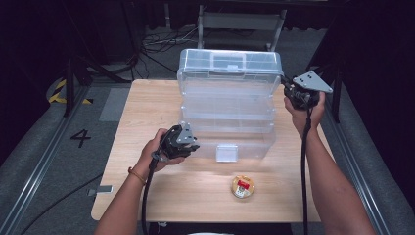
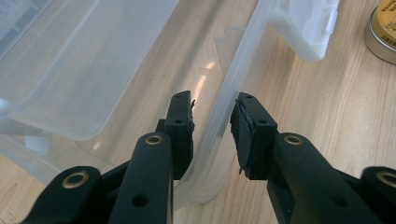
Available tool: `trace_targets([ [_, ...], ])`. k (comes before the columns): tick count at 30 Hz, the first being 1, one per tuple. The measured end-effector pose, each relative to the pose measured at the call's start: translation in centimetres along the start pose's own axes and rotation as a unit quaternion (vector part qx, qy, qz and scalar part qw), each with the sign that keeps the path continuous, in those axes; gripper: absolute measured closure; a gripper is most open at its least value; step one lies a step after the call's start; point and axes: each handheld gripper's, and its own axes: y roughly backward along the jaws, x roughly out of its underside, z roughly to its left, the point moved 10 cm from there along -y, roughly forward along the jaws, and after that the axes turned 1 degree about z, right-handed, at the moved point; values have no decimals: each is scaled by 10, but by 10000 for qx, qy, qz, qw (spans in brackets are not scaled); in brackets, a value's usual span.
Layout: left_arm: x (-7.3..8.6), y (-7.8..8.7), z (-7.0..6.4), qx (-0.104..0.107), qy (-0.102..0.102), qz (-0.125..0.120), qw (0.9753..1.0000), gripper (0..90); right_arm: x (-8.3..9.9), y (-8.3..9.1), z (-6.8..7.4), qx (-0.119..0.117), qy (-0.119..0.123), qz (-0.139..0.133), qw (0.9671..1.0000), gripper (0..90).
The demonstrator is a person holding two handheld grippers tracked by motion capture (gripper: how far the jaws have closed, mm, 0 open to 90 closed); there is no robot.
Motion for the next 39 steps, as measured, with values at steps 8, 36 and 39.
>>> trace_targets([
  [8,0,0,0,24,-14,-35,10000,705,-6,-18,-8,-83,-23,70,9999,853],
  [36,-1,-1,0,4,-42,-100,9999,707,-11,-53,-20,-300,-309,287,9987,857],
  [39,-1,-1,0,3,-52,-96,9999,708,-11,-55,-20,-304,-330,294,9986,857],
])
